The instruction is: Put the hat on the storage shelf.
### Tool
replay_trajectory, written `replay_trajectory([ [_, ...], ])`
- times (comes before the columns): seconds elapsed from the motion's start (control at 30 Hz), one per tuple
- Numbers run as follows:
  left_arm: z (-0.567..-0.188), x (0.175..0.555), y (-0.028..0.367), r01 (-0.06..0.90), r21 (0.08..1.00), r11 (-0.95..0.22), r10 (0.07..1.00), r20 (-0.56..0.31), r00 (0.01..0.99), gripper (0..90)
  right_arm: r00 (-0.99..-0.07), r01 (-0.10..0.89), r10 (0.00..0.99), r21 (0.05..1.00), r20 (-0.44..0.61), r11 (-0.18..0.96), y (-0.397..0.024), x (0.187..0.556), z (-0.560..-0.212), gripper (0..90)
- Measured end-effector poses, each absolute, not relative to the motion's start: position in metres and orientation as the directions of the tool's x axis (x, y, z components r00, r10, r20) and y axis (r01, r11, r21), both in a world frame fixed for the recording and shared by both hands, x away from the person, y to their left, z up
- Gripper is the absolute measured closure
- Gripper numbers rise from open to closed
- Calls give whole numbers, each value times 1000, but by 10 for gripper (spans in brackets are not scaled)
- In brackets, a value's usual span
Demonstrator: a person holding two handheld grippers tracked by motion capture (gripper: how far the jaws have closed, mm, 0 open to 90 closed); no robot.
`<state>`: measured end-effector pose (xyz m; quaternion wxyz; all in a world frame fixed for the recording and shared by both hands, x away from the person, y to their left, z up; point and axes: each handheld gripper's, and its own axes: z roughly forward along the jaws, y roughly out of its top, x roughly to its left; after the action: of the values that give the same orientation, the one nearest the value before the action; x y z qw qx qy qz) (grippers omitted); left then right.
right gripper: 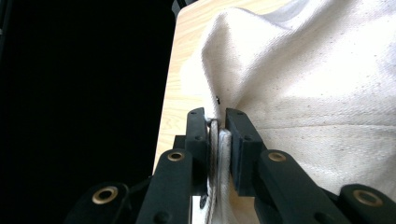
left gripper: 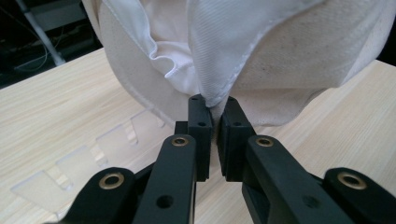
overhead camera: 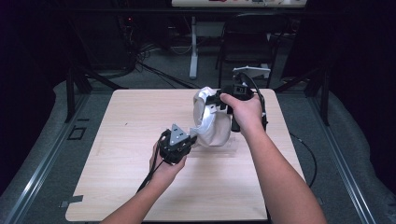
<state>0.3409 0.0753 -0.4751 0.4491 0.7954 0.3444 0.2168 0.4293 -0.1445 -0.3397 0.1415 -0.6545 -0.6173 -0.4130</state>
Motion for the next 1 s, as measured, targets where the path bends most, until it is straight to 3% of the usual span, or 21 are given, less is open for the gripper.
replay_trajectory([
  [0.13, -476, 341, 79, 383, 857, -345, 750, 6, 661, 858, -110, 930, 697, 322, 709, -180, -139, 430, -342, 812],
  [0.23, -482, 344, 86, 435, 844, -313, 748, -64, 661, 860, -116, 932, 702, 320, 703, -167, -135, 430, -344, 813],
  [0.33, -488, 348, 87, 464, 815, -347, 750, -56, 659, 860, -112, 935, 723, 318, 682, -155, -131, 431, -348, 813],
  [1.0, -492, 346, 88, 443, 831, -337, 746, -51, 664, 829, -111, 938, 721, 312, 684, -152, -131, 434, -359, 810],
])
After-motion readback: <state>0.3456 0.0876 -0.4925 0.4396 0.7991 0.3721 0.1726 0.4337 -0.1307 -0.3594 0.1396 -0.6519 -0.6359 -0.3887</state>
